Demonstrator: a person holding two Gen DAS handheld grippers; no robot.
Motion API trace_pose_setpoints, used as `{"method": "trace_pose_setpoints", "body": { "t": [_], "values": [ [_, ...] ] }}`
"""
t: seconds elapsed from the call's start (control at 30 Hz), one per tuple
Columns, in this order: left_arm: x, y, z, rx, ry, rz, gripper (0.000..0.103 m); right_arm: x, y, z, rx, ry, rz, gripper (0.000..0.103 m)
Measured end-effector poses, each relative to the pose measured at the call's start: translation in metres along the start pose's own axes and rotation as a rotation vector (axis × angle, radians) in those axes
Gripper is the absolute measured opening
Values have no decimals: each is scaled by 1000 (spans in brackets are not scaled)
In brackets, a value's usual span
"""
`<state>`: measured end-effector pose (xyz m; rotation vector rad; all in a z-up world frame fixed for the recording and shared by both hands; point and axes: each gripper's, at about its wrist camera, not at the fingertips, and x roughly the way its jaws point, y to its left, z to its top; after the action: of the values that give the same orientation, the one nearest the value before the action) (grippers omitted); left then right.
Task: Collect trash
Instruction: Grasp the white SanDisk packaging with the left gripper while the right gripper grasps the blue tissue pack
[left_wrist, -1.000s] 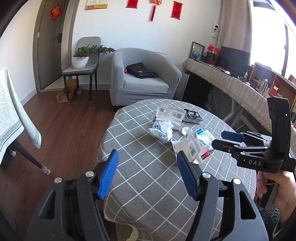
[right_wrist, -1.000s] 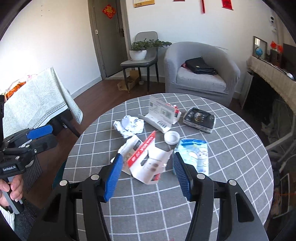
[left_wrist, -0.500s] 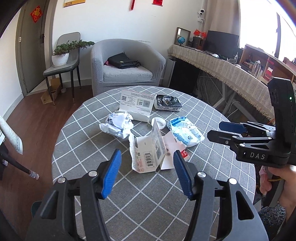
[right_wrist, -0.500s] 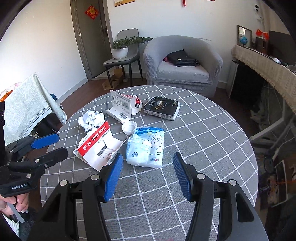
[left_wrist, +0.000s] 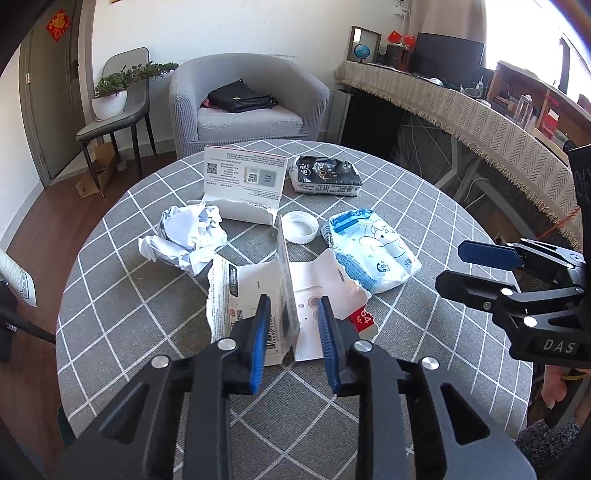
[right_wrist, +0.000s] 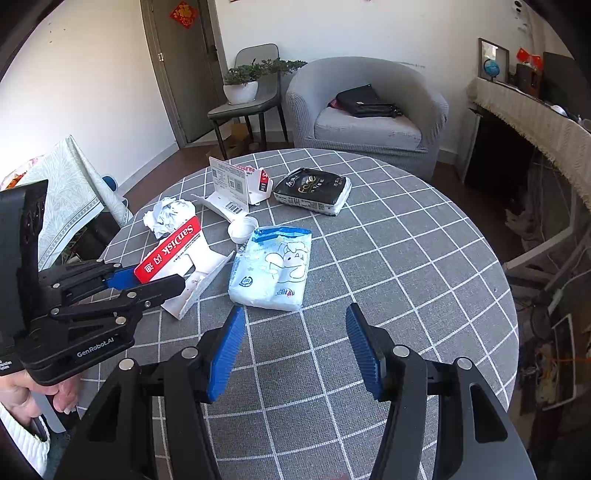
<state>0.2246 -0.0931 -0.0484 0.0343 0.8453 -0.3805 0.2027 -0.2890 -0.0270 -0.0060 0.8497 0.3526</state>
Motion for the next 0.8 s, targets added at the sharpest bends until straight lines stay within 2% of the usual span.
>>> {"method": "trace_pose_setpoints", "body": {
  "t": [0.23, 0.8],
  "values": [
    [7, 7, 0, -37, 30, -20, 5, 1, -3, 2, 12, 1, 8, 65],
    [-25, 26, -10, -50, 16, -58, 3, 29, 15, 10, 16, 32, -25, 74]
  ]
}}
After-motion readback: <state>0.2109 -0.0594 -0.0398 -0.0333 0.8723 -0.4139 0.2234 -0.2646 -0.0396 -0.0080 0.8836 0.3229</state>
